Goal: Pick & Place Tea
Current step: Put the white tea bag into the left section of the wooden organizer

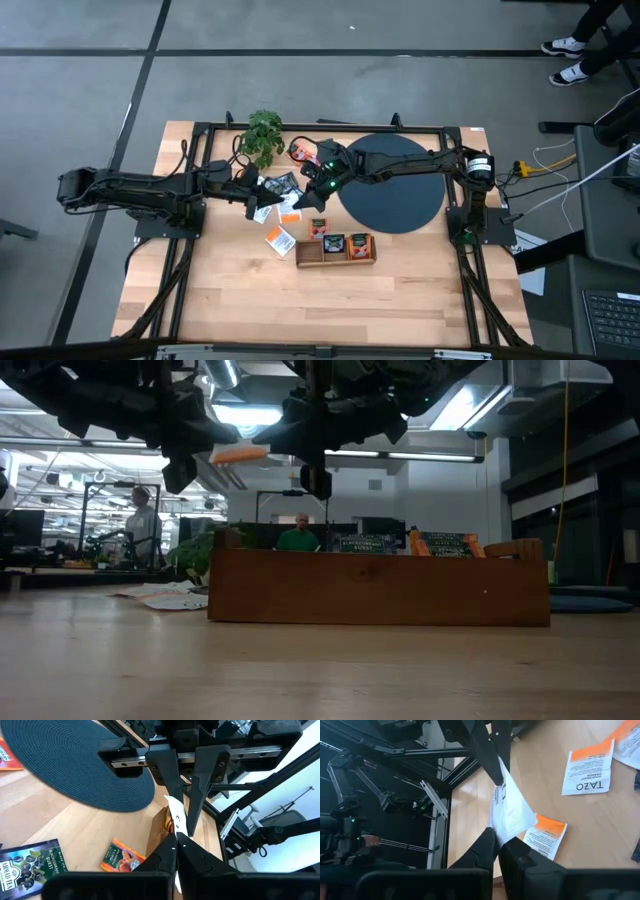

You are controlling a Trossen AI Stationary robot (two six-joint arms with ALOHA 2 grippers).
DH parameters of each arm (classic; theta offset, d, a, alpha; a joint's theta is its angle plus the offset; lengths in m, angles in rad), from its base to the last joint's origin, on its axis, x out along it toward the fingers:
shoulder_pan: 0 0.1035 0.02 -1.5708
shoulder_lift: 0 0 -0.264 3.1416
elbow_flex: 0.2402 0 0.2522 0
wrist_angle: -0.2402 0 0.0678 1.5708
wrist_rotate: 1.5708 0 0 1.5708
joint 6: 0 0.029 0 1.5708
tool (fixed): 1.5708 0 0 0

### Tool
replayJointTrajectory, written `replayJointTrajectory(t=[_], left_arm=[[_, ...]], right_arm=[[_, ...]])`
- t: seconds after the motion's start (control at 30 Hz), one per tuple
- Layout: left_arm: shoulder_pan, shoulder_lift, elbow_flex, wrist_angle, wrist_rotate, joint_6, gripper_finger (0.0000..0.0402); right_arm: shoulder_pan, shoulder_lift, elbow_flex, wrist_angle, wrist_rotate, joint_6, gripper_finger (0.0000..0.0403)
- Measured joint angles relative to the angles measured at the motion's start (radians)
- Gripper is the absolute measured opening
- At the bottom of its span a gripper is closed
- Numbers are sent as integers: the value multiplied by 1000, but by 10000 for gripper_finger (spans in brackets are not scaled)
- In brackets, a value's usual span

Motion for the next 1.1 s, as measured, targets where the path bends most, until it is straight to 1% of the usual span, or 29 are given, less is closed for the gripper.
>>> replayJointTrajectory(t=[0.27, 0.37, 0.47, 0.53, 0.63, 0.73, 0.87, 0.93, 1.0, 1.1], left_arm=[[0, 0, 0, -4, 0, 0, 2], [-3, 0, 0, -5, 0, 0, 2], [-17, 0, 0, -5, -1, 0, 2], [-34, 0, 1, -5, -4, 7, 2], [-78, 0, 7, -13, -65, 13, 2], [-132, 11, 33, -12, -130, 27, 2], [-208, 51, 68, -11, -191, 27, 2], [-250, 87, 76, 1, -216, 27, 2], [-293, 133, 76, 39, -237, 27, 2], [-341, 221, 76, 153, -253, 27, 2]], right_arm=[[0, -1, 0, -7, 0, 9, 28], [0, -22, 1, -52, -2, 9, 28], [7, -72, 1, -153, -13, -9, 29], [23, -111, 2, -252, 1, -48, 29], [62, -168, 2, -396, 84, -105, 29], [110, -230, 2, -519, 213, -157, 29], [180, -316, 1, -664, 468, -182, 29], [213, -364, -1, -714, 573, -190, 29], [235, -419, -23, -748, 628, -207, 29], [247, -499, -87, -758, 644, -207, 29]])
